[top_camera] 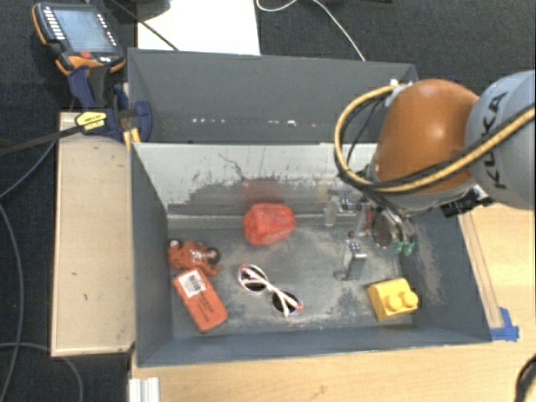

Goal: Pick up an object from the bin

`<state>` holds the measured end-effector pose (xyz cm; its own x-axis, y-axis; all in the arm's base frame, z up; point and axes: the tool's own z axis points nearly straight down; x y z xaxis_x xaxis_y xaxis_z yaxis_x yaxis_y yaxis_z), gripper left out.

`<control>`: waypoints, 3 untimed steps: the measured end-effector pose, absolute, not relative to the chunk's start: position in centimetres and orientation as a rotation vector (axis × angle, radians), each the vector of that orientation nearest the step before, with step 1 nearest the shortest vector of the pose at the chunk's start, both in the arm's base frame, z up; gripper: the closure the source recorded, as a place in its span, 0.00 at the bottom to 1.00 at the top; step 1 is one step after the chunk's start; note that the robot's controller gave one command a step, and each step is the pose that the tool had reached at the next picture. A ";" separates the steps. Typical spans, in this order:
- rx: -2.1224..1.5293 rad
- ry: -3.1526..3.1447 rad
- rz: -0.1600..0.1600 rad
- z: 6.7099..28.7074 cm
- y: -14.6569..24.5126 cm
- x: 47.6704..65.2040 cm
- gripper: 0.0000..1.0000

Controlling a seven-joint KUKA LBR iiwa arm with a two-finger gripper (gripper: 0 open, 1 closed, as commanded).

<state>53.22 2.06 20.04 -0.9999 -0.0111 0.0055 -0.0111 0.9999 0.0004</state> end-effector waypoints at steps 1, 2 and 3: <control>0.015 -3.145 -0.001 20.5 2.0 53.4 0.00; 0.084 -3.130 -0.004 6.8 10.6 51.9 0.00; -0.018 -3.148 -0.004 16.1 12.7 54.3 0.00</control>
Offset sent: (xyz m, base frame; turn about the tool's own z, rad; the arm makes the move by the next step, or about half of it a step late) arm -0.0113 0.0834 -0.1304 -0.0378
